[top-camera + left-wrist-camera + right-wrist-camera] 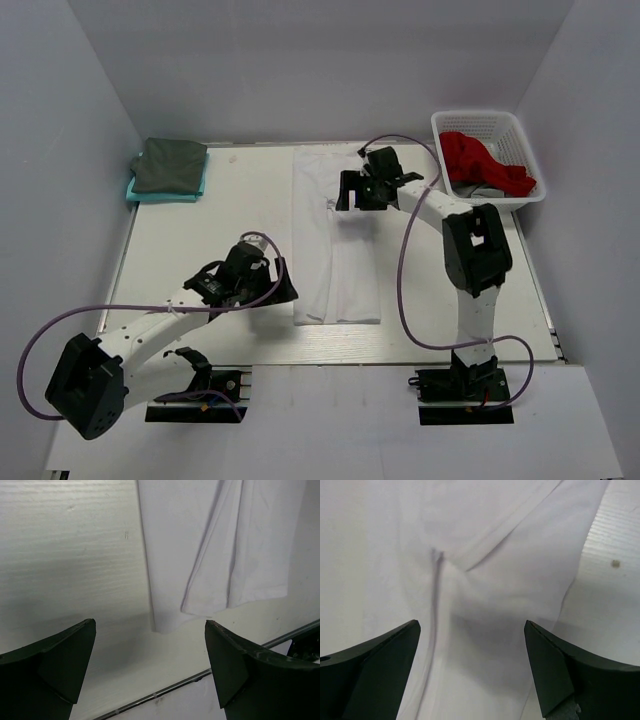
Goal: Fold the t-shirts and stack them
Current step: Rotate the tshirt 90 degrees, then grab the bottom of the folded rectangular tshirt with both arms, then fold the folded rectangular tshirt in 1/3 of the way, then grab one side of the 2/3 rectangular tshirt with both arms
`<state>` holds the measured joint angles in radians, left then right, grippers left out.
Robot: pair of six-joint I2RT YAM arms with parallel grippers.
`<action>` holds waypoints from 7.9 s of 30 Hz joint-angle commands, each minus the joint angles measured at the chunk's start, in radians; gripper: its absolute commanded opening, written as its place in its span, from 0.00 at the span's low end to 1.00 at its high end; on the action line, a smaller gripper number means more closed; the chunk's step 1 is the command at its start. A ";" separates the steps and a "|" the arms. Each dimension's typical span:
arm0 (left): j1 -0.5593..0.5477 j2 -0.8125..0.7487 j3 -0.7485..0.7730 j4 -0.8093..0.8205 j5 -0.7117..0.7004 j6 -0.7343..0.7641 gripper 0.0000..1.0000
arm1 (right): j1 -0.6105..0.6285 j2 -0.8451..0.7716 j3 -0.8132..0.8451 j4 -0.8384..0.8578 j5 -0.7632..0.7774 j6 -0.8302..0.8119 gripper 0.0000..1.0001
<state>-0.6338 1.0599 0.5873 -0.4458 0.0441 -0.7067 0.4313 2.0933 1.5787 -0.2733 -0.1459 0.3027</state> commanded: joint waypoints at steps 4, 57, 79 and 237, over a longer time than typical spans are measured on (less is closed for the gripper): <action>-0.006 0.057 -0.083 0.147 0.163 -0.005 1.00 | 0.018 -0.379 -0.401 0.103 0.002 0.073 0.90; -0.006 -0.330 -0.184 -0.242 -0.217 -0.324 1.00 | 0.767 -0.236 -0.263 -0.422 0.669 0.427 0.20; -0.006 -0.218 -0.130 -0.180 -0.178 -0.244 1.00 | 0.724 -0.420 -0.517 -0.385 0.674 0.544 0.23; 0.129 0.736 0.520 0.167 0.088 0.105 1.00 | -0.037 -0.403 -0.554 0.148 0.117 0.234 0.90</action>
<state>-0.4999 1.8229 1.1259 -0.3073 0.0765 -0.5694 0.3946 1.7115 1.0630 -0.1532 0.0135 0.5045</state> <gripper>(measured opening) 0.998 0.904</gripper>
